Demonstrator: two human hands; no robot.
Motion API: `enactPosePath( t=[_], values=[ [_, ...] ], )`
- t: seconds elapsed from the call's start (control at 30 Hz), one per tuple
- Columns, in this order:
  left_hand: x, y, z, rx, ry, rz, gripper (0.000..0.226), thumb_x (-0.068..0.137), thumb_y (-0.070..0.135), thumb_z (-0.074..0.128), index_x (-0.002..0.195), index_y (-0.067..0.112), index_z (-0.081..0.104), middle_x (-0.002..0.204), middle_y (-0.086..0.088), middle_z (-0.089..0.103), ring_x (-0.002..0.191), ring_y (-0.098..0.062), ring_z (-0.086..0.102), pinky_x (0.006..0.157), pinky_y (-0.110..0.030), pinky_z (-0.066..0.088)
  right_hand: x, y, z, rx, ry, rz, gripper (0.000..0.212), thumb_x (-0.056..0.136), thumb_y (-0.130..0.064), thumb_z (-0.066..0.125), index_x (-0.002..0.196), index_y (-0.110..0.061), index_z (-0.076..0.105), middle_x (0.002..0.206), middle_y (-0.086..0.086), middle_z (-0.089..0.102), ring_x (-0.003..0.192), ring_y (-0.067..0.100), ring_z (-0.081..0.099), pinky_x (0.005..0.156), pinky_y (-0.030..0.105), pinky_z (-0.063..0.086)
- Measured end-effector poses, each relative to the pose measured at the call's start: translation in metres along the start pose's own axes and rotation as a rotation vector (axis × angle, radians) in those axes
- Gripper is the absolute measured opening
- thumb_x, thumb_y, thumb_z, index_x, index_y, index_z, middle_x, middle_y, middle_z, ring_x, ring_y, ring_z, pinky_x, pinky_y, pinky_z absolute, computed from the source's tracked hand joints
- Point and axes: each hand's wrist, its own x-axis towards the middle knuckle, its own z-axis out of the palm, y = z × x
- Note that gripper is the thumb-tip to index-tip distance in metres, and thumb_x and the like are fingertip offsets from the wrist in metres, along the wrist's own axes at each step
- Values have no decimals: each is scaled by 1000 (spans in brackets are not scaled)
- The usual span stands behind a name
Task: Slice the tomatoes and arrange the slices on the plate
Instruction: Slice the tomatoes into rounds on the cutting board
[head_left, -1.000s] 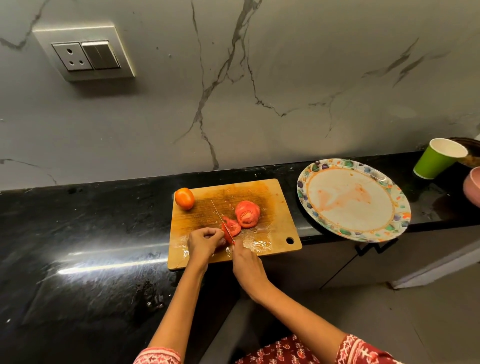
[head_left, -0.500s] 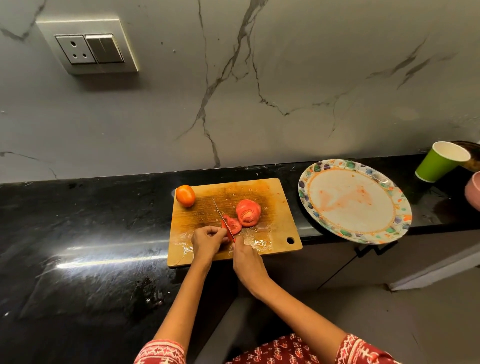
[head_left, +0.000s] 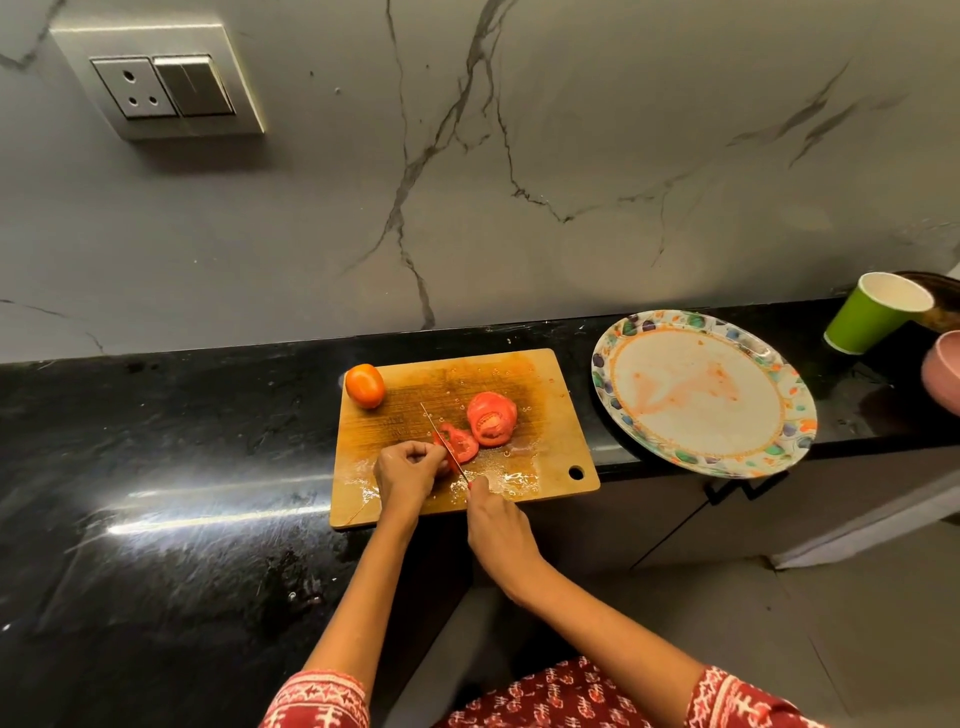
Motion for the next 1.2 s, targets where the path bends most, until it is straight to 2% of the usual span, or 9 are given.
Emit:
enactPosePath(
  t=[0.17,0.33,0.5,0.7,0.9,1.2],
  values=[
    [-7,-2,4,12,-8,30,14,78,5,67,65,9,69,66,-8,70,61,-13,66,57,-21,53,11,-8,-5,-8,9,18,29,98,-2,28,125,-2,39,112,17,61,105,31,60,82,33,47],
    [0,-4,0,13,9,18,19,78,3,67,62,13,67,66,-9,70,65,-18,68,65,-29,55,-10,-2,0,0,-55,42,26,101,-9,28,125,-5,37,111,13,62,102,29,62,78,33,48],
    [4,-6,-4,-17,-25,14,20,79,3,66,62,12,67,67,-11,70,68,-21,68,67,-30,54,-6,-7,-2,30,-60,62,21,102,-10,28,117,-4,40,108,15,63,100,31,63,75,35,47],
    [1,-6,-5,-16,-22,22,23,80,1,65,60,14,67,66,-9,69,66,-20,67,66,-30,54,6,-19,-5,-6,-52,80,26,97,-1,29,121,-2,40,112,17,61,107,32,61,82,35,48],
    [4,-8,-8,-7,-12,26,22,79,2,66,61,15,66,65,-7,69,66,-19,66,68,-32,54,-15,-19,0,3,-66,100,27,100,-6,29,126,-3,37,115,13,61,106,26,62,82,32,49],
    [2,-5,-13,29,-39,32,18,77,4,68,62,14,68,67,-9,70,67,-19,66,70,-33,55,11,-28,-5,65,-87,133,36,96,-1,34,133,0,32,121,17,57,115,32,54,91,36,44]
  ],
)
